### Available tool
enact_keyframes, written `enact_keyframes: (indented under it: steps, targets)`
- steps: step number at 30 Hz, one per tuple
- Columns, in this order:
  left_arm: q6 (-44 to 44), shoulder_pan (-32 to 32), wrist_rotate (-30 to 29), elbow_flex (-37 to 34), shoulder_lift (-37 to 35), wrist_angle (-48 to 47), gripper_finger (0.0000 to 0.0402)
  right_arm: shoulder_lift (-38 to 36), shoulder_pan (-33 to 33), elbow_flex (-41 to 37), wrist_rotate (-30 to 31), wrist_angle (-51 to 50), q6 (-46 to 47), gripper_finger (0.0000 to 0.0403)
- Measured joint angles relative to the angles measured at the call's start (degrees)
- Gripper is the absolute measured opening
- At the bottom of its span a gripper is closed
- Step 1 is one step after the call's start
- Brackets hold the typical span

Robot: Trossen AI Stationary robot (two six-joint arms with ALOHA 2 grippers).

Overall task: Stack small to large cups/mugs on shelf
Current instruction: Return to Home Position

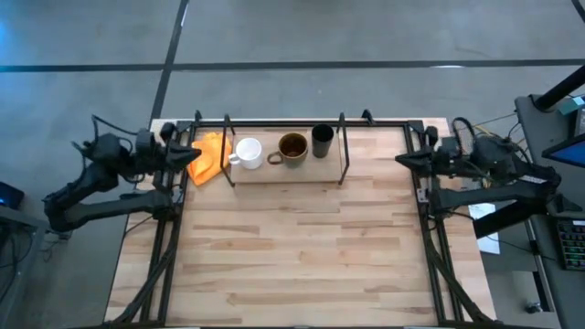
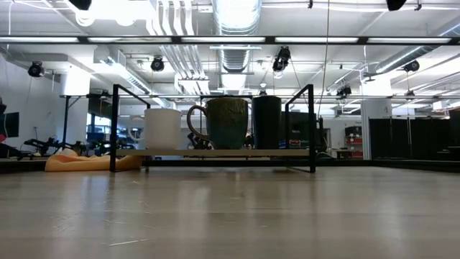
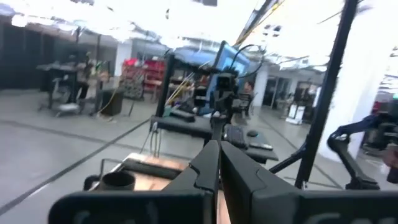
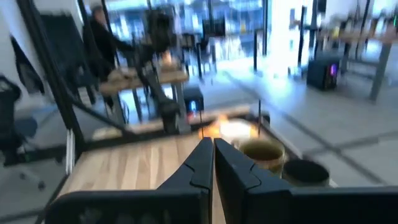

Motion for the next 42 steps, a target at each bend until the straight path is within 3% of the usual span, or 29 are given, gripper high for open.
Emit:
enact_keyframes:
  steps: [7, 21, 33, 42]
  targets:
    - [-2.91, 0.00, 3.03, -10.04, -3.48, 8.96, 0.0000, -10.59, 0.00, -8.94, -4.00, 7.12, 2.96, 0.0008]
    - [-3.23, 0.00, 5.28, -15.60, -10.76, 8.33, 0.0000, -23.55, 0.00, -21.92, -4.30, 9.15, 3.42, 0.0008]
    - [-5.96, 0.00, 4.66, -26.16, -21.19, 9.57, 0.0000, -23.91, 0.00, -25.09, -4.33, 8.04, 4.37, 0.0008]
    - [-5.89, 0.00, 4.64, -29.41, -20.52, 10.90, 0.0000, -23.81, 0.00, -30.19, -4.57, 10.42, 6.11, 0.0008]
